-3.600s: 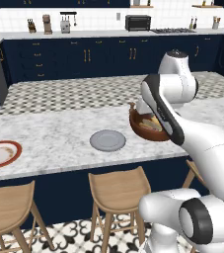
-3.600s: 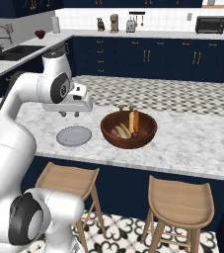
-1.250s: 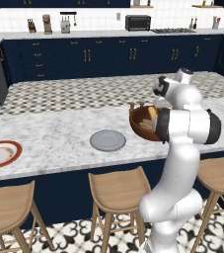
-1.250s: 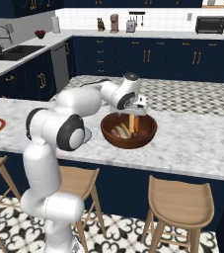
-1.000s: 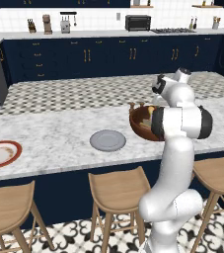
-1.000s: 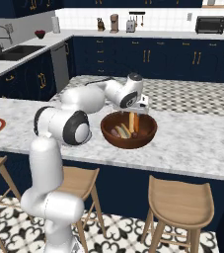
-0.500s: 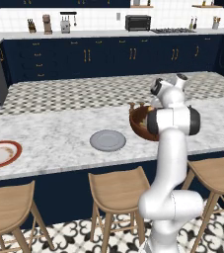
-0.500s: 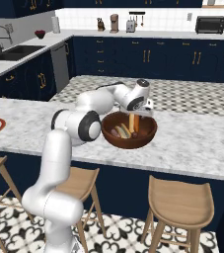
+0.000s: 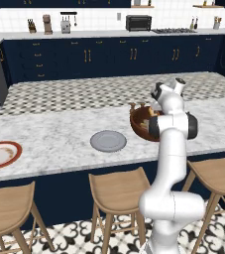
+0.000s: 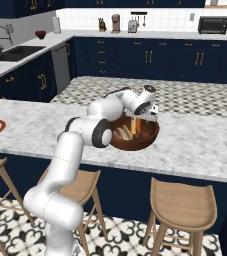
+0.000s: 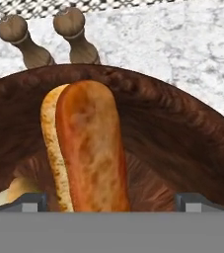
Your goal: Place one bun and one sausage from the bowl on each plate.
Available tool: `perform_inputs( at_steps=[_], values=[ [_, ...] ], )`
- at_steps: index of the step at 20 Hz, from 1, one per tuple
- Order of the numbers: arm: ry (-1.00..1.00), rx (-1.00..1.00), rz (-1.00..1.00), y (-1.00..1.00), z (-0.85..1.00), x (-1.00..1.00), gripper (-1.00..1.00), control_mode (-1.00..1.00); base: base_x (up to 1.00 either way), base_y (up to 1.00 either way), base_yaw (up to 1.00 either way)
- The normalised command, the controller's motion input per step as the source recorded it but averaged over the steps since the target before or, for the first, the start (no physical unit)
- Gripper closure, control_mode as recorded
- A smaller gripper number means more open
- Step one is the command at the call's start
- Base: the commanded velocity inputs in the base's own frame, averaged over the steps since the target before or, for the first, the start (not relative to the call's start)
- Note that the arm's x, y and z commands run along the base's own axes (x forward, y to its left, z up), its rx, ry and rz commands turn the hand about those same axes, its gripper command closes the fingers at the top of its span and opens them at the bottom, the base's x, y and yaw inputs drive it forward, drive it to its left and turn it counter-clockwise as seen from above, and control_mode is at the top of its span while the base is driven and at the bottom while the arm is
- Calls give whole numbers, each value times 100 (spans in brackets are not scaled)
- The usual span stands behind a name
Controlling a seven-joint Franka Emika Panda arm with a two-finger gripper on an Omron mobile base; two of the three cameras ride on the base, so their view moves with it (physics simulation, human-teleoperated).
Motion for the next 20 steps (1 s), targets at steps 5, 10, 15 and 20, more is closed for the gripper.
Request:
perform_inputs(
  at_steps=[5,10,15,20],
  values=[
    [7,0,0,0,-29,0,-100,-100,0,0,0],
    [8,0,0,8,-32,1,-100,-100,0,0,0],
    [1,0,0,4,-15,3,-100,-100,0,0,0],
    [0,0,0,0,0,0,-100,-100,0,0,0]
  ],
)
